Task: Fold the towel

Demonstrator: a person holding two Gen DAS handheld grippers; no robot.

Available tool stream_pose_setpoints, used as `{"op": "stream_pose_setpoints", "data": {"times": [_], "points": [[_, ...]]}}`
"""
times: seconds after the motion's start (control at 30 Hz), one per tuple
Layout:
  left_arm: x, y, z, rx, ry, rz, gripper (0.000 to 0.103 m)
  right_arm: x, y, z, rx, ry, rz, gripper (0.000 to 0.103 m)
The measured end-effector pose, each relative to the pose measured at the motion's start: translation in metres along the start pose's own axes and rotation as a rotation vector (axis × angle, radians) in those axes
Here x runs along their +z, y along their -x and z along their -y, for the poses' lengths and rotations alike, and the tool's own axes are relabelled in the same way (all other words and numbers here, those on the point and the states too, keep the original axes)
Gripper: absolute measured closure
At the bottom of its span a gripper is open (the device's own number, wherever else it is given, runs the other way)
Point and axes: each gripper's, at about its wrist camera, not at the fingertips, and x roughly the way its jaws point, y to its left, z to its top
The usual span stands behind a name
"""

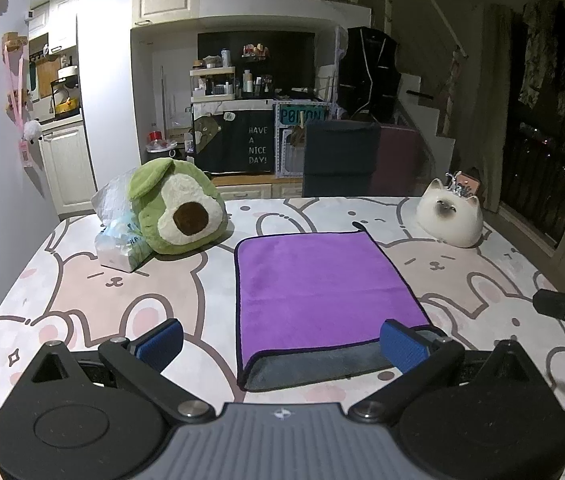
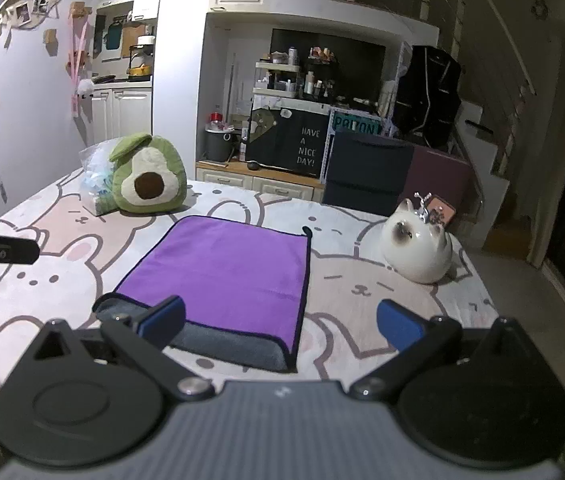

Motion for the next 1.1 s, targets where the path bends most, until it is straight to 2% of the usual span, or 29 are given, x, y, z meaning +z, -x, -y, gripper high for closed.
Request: {"op": "stream_pose_setpoints", "data": {"times": [0.17, 0.43, 0.93, 1.1], "points": [[0.000, -0.013, 0.003, 0.010, -0.039, 0.000, 0.000, 0.004, -0.011, 0.004, 0.004, 0.025, -0.009, 0.000], [-0.001, -0.040, -0.004, 0.017, 0.011, -0.045, 0.000, 0.008, -0.031, 0.013, -0.002, -0.010, -0.046, 0.000], [-0.011, -0.093, -0.015, 0.050, 0.016, -0.176, 0.000, -0.005, -0.089, 0.026, 0.042, -0.071, -0.205, 0.000], [-0.014, -0.107, -0.017, 0.039, 0.010, -0.212, 0.000, -0.008, -0.104, 0.027, 0.041, -0.073, -0.240, 0.000]]}}
